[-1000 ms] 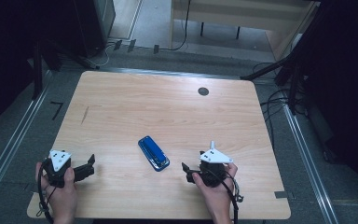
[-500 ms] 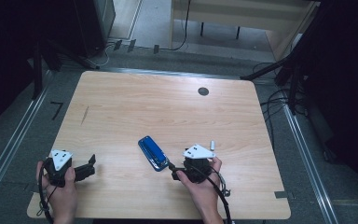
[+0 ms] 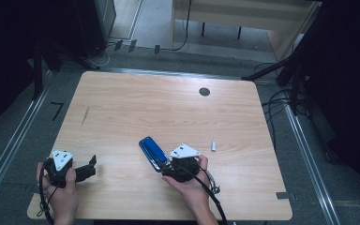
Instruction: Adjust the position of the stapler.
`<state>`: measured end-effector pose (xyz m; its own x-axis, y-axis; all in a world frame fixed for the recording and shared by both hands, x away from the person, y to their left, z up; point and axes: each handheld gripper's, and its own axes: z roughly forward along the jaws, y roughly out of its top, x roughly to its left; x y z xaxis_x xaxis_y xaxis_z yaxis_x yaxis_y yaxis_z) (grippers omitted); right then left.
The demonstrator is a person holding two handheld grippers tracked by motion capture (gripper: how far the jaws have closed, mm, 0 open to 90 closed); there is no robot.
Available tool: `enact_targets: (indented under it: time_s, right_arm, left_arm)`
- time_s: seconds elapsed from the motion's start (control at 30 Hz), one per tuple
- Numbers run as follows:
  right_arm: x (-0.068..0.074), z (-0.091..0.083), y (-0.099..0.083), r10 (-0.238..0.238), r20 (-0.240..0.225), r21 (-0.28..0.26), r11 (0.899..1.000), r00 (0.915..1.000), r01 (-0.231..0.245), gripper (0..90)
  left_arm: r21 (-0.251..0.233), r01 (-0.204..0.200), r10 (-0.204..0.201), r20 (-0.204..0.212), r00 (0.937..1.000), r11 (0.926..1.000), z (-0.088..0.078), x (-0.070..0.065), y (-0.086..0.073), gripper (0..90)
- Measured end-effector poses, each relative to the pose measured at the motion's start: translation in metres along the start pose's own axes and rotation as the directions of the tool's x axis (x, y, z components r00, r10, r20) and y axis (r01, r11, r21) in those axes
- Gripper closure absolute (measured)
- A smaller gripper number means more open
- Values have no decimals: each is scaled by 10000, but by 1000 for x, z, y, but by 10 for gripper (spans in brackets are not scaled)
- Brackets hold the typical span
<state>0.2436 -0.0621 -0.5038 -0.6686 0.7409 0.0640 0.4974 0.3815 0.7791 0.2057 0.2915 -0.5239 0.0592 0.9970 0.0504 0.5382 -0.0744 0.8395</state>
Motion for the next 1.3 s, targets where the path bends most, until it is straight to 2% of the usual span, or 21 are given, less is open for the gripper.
enact_targets:
  time_s: [0.33,0.43,0.5,0.77,1.0,1.3]
  right_arm:
    - [11,20,10,-208,-87,415,9989,9997,212,518]
    - [11,26,12,-70,-79,451,9990,9999,73,553]
    - [10,30,12,66,-63,498,9987,10000,-63,552]
    - [8,40,13,50,-24,602,9982,10000,-49,578]
    - [12,45,17,-486,219,725,9963,9986,469,598]
    - [11,58,21,-304,109,711,9970,9995,295,627]
  left_arm:
    - [29,-92,92,19,10000,10000,0,-1,0,0]
    - [39,-83,83,44,10000,10000,1,-1,0,0]
    - [39,-99,99,47,9999,9999,1,-1,0,0]
    - [65,-107,106,64,9999,9999,1,-1,0,0]
    - [77,-131,131,35,9999,9999,1,-1,0,0]
    - [70,-137,136,48,9999,9999,1,-1,0,0]
